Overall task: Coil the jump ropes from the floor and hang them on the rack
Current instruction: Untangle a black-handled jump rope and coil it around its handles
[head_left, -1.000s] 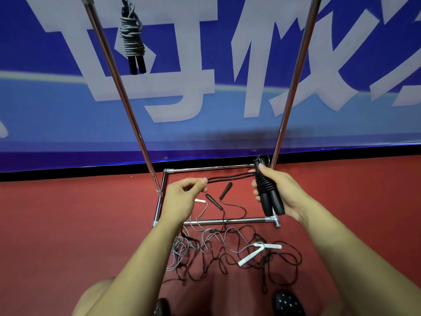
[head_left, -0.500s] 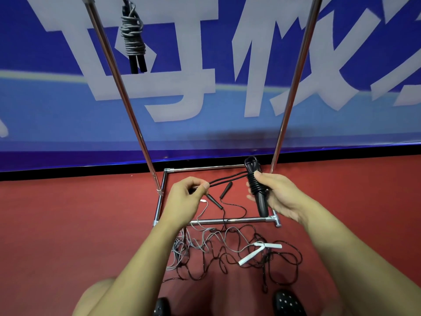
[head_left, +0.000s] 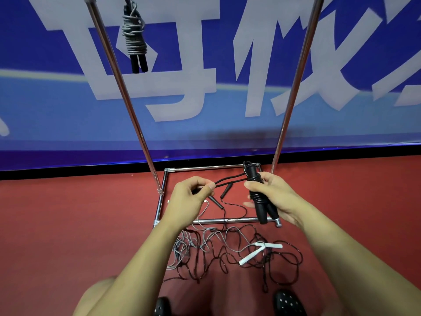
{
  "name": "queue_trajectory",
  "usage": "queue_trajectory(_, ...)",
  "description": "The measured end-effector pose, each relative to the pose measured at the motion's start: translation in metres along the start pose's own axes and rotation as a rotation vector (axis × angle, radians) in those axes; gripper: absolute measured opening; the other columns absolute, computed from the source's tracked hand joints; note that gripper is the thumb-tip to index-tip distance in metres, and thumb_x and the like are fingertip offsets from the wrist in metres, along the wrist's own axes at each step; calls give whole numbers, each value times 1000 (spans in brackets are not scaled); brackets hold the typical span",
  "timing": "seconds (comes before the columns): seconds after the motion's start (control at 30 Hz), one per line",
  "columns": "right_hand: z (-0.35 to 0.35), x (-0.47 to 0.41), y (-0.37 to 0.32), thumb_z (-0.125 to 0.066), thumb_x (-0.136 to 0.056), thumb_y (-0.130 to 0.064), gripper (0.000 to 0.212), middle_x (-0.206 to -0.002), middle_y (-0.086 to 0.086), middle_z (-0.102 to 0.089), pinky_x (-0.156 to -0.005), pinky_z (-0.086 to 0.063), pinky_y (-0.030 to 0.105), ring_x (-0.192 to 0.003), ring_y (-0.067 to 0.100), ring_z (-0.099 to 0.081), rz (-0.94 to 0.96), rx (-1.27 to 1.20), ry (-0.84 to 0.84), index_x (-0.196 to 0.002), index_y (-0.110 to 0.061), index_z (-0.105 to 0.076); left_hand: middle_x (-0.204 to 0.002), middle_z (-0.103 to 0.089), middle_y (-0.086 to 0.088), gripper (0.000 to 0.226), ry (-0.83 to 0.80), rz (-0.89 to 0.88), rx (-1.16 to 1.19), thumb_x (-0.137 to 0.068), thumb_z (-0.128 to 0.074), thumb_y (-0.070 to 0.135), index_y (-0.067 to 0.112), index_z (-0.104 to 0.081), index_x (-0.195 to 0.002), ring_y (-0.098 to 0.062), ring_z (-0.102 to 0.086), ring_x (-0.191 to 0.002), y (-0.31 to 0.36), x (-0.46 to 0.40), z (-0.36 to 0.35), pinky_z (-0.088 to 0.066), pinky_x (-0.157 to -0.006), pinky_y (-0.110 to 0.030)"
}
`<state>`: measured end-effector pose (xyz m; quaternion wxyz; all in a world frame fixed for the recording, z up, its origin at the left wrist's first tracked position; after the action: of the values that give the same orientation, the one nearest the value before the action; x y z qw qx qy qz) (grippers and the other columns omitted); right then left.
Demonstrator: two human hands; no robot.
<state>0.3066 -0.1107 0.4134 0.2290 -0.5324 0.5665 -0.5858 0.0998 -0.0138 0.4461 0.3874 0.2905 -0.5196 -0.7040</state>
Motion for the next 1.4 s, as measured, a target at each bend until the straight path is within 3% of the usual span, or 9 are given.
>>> queue_trajectory(0.2, -6, 2, 1, -76, -89, -7, 16, -87, 12, -66, -86, -62, 46, -81, 29, -73, 42, 85, -35, -103, -6, -67, -86, -77, -2, 10, -5, 10, 16, -98, -68, 22, 15, -74, -93, -7, -71, -84, -1, 0, 1, -49, -74, -7)
queue_trajectory(0.33, -13, 5, 0, -70, -96, -16, 30, -107, 17, -76, -81, -63, 42, -98, 36, -75, 25, 90, -92, -122, -7, -57, -83, -76, -2, 10, -20, 19, 4, -97, -68, 22, 16, -74, -91, -3, -68, -78, -2, 0, -2, -46, -72, -7)
queue_trajectory(0.5, -11, 7, -5, -72, -94, -18, 42, -91, 16, -74, -80, -62, 49, -96, 42, -75, 73, 83, -112, -128, -32, -53, -84, -77, -2, 11, -4, 33, 23, -97, -69, 23, 16, -74, -91, -4, -70, -80, -2, -2, -1, -46, -72, -5)
queue_trajectory(0.73, -5, 5, -8, -79, -88, -13, 27, -86, 10, -73, -66, -57, 39, -71, 25, -70, 119, 175, 9, -106, -9, -59, -81, -77, 1, 10, -6, 35, 6, -96, -70, 22, 17, -76, -90, -4, -71, -80, -2, -2, -5, -47, -72, -7)
queue_trajectory(0.9, -11, 1, 0, -74, -91, -4, 38, -109, 19, -76, -82, -62, 42, -101, 33, -75, 67, 40, -66, -121, -4, -51, -82, -78, 2, 10, -12, 36, -11, -97, -68, 16, 15, -76, -90, -8, -71, -81, -3, -2, -9, -48, -73, -8)
queue_trajectory(0.97, -9, -1, 4, -77, -88, -6, 39, -103, 16, -76, -82, -63, 49, -98, 34, -75, 46, 31, -48, -120, -4, -55, -83, -78, 1, 11, -18, 53, -16, -98, -67, 15, 15, -76, -92, -17, -72, -87, -5, -2, -10, -50, -72, -10)
queue_trajectory(1.07, -7, -3, 3, -81, -86, -14, 36, -85, 7, -69, -74, -61, 38, -77, 24, -71, 63, 122, -1, -116, -4, -63, -82, -78, 2, 15, -2, 66, -36, -97, -67, 14, 19, -76, -87, -22, -72, -85, -7, -3, -10, -49, -72, -12)
queue_trajectory(1.23, -14, -1, 7, -50, -105, -37, 38, -82, 14, -63, -70, -52, 38, -69, 25, -62, -84, -89, -78, -102, -1, -62, -80, -77, -2, 16, 23, 98, -44, -96, -69, 18, 19, -77, -82, -29, -66, -75, -11, -3, -8, -49, -70, -20)
queue_trajectory(1.4, -14, -1, 10, -44, -108, -17, 26, -93, 18, -66, -93, -56, 46, -83, 26, -65, -81, -123, -122, -110, 4, -60, -82, -77, -5, 17, 21, 109, -33, -96, -69, 19, 18, -77, -81, -21, -60, -74, -12, -2, -5, -47, -73, -28)
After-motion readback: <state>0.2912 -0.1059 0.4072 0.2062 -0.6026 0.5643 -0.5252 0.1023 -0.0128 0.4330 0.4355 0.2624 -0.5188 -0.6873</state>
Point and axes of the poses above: each hand's wrist, its own x-axis away from the middle knuckle, its own z-axis out of the back of the hand, y = z × x, the point moved 5 cm from there along -x, towards the middle knuckle
